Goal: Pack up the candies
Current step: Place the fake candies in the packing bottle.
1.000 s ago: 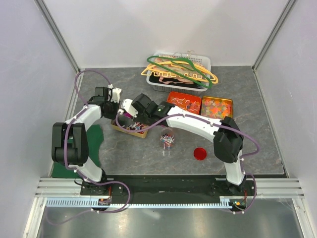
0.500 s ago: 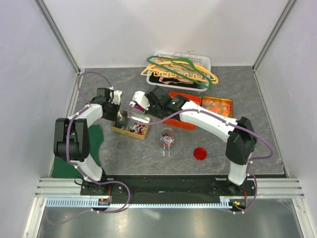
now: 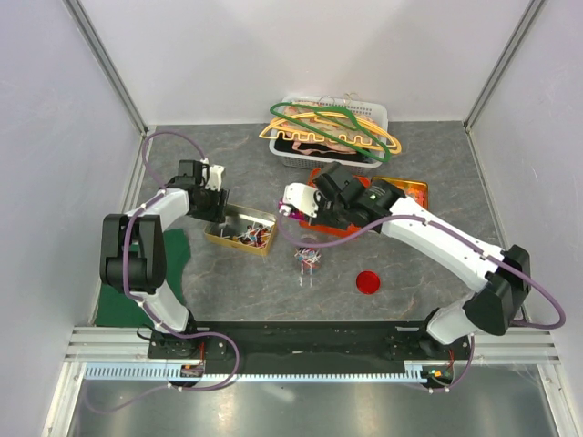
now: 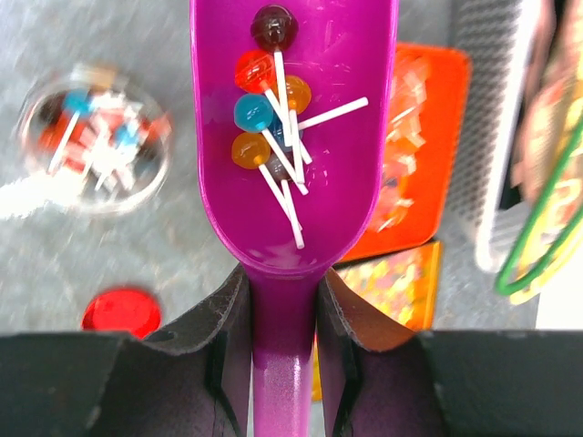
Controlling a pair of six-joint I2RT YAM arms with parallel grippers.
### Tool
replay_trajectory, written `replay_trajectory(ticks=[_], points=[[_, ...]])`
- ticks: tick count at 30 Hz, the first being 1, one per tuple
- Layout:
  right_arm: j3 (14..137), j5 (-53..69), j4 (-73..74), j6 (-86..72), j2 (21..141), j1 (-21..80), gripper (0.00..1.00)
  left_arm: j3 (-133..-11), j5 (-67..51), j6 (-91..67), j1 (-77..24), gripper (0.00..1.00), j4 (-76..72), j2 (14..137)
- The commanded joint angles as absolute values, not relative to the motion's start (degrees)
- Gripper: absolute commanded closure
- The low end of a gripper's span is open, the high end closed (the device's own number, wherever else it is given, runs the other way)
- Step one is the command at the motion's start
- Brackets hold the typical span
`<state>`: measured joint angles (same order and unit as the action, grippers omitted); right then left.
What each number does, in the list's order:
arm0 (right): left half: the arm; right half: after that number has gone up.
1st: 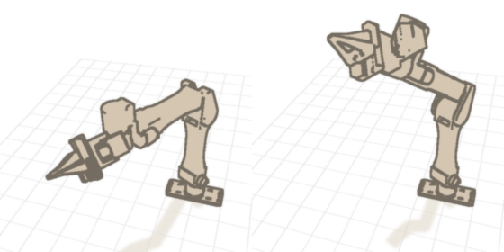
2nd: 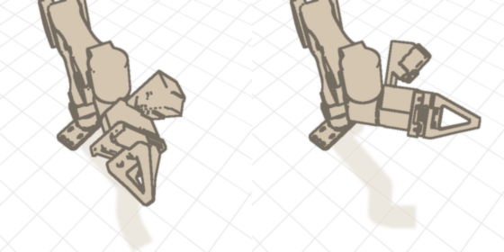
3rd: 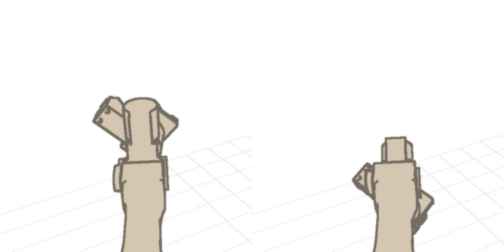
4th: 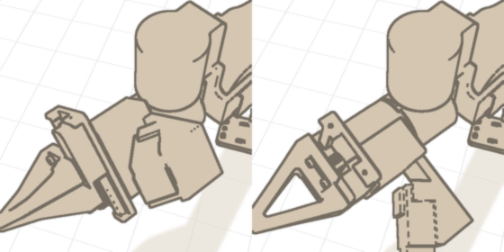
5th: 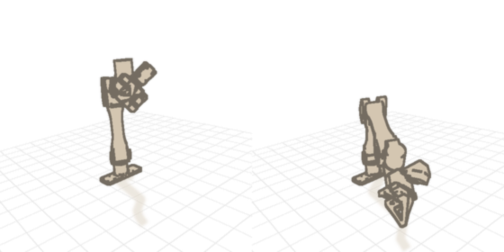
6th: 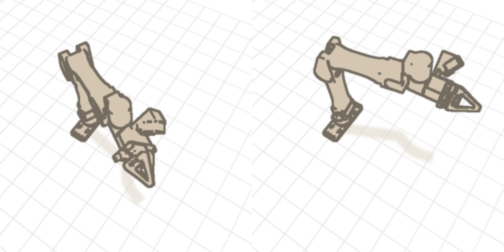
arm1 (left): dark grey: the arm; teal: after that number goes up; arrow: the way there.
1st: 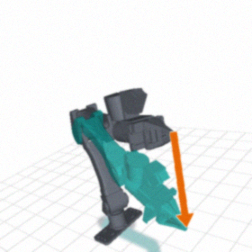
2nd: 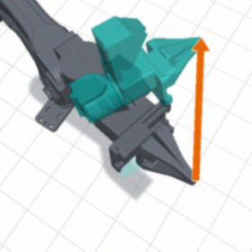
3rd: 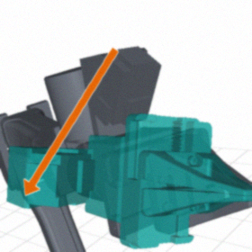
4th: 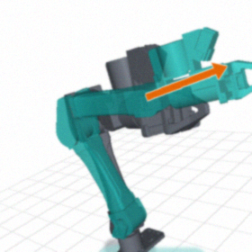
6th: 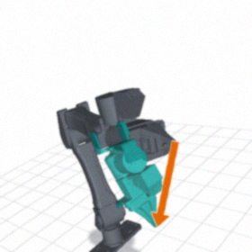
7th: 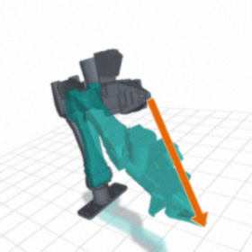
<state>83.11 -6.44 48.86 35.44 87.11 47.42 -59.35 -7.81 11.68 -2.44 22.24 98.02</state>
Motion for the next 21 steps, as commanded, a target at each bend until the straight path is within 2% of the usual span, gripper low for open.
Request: replay_trajectory(ticks=[1,3,8,21], points=[[80.2,-3.2,52.5,36.7,82.3,47.5,1.00,-61.1,-11.9,10.5,-1.3,0.30,21.6,97.5],[78.8,-2.1,52.6,36.2,80.6,47.5,1.00,-61.0,-13.9,10.4,-0.5,0.21,21.7,96.8],[75.2,-1.8,53.3,36.1,77.8,47.5,1.00,-60.6,-18.1,10.4,1.8,0.07,21.4,95.1],[72.0,-4.5,56.1,39.0,75.0,47.6,1.00,-59.9,-19.2,10.0,4.3,0.05,20.7,93.3]])
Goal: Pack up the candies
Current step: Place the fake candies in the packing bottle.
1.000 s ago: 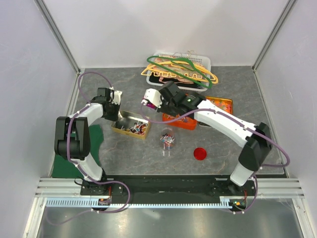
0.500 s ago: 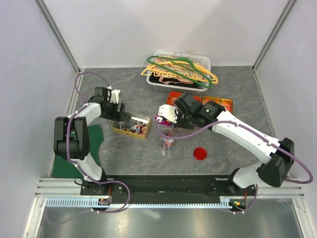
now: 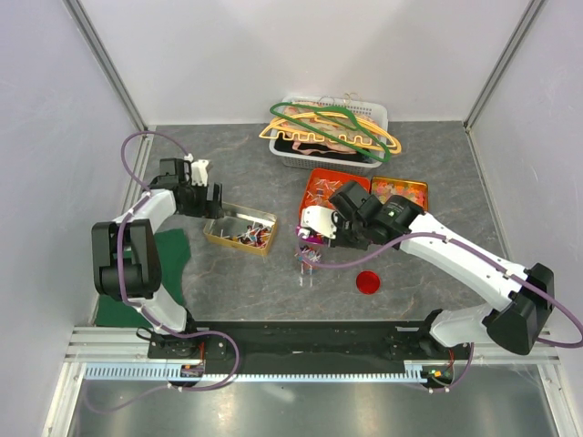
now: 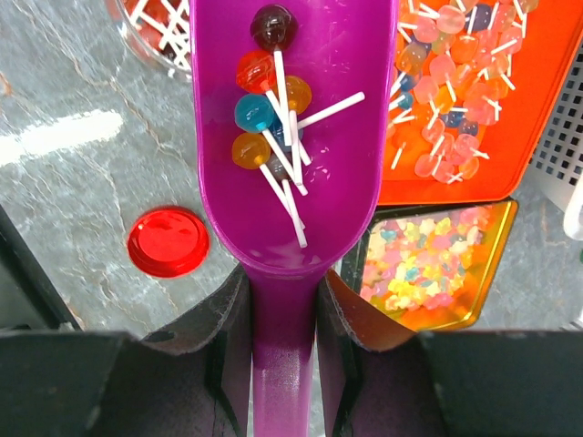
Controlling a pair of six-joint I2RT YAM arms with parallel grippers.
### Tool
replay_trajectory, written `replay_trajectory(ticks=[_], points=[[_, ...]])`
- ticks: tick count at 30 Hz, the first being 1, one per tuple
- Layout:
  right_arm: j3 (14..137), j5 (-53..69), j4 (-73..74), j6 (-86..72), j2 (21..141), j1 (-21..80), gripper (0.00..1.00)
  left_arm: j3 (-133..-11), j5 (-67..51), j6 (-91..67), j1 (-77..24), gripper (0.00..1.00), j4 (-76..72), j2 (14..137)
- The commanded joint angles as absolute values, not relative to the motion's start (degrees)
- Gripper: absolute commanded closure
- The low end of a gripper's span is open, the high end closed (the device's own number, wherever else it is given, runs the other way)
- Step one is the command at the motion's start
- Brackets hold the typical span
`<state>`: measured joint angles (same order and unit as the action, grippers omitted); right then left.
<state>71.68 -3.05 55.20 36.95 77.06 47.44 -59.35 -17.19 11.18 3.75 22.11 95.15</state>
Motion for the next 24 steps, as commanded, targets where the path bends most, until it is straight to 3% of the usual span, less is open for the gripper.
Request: replay_trajectory(ticks=[1,24], points=[[72.0,-4.8,56.3,39.2,75.0,47.5,1.00,-59.9,-19.2,10.1,4.5,0.05,20.7,93.3],[75.4,-13.1,64.5,45.0,76.7,49.4,1.00,-59.6,-18.9,10.0,6.3,0.04,20.5,93.2]])
